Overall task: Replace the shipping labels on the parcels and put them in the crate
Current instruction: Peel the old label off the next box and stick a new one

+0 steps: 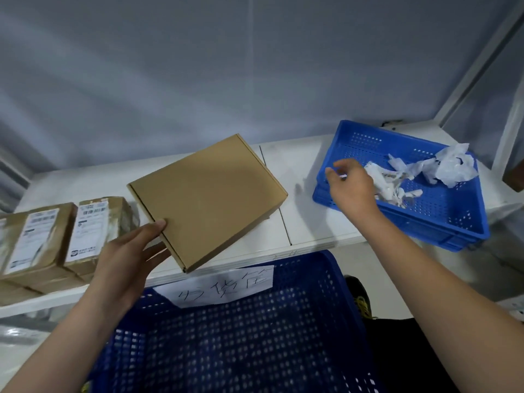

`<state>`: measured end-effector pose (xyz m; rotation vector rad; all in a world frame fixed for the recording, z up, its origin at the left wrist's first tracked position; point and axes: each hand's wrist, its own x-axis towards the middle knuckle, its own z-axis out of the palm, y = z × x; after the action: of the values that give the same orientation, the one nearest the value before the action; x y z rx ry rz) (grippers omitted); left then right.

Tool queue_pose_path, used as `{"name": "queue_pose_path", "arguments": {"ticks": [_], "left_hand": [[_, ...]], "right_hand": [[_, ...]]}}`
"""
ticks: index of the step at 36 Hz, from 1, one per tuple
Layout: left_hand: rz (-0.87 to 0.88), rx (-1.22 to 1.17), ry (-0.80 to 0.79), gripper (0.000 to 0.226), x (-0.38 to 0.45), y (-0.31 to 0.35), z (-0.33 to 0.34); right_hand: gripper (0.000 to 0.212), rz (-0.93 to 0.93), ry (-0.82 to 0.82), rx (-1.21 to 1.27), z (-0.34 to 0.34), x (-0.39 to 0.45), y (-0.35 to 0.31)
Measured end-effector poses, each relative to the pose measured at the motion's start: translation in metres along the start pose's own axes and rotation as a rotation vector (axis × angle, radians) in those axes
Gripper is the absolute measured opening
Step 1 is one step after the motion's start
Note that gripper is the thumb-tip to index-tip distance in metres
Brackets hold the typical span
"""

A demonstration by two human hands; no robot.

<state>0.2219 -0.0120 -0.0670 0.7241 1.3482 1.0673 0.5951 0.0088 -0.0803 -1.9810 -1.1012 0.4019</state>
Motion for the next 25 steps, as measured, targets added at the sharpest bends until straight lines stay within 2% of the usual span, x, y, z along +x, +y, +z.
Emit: {"name": "queue_pose_path", "arguments": {"ticks": [4, 7, 11, 19, 21, 23, 25], "left_hand": [[0.014, 0.039, 0.007, 0.022, -0.001, 0.010, -0.009], [0.020, 0.078, 0.006, 0.026, 0.000, 0.016, -0.021], [0.023, 0.082, -0.001, 0.029, 0.004, 0.020, -0.030], [0.110, 0.208, 0.062, 0.044, 0.016, 0.025, -0.043], [0.096, 0.257, 0.017, 0.049, 0.016, 0.026, -0.044], [0.105, 0.282, 0.002, 0.061, 0.015, 0.026, -0.044], [0.133, 0.273, 0.031, 0.067, 0.016, 0.024, -0.043]], "right_hand": [[0.041, 0.155, -0.327, 0.282, 0.031, -0.017, -0.021], [0.067, 0.215, -0.548, 0.352, 0.055, -0.026, -0.033], [0.101, 0.262, -0.734, 0.405, 0.080, -0.043, -0.043], [0.128, 0.379, -0.764, 0.464, 0.126, -0.070, -0.048], [0.123, 0.393, -0.769, 0.463, 0.133, -0.074, -0.051], [0.106, 0.378, -0.775, 0.426, 0.136, -0.075, -0.055], [0.109, 0.372, -0.770, 0.377, 0.140, -0.071, -0.053]]}}
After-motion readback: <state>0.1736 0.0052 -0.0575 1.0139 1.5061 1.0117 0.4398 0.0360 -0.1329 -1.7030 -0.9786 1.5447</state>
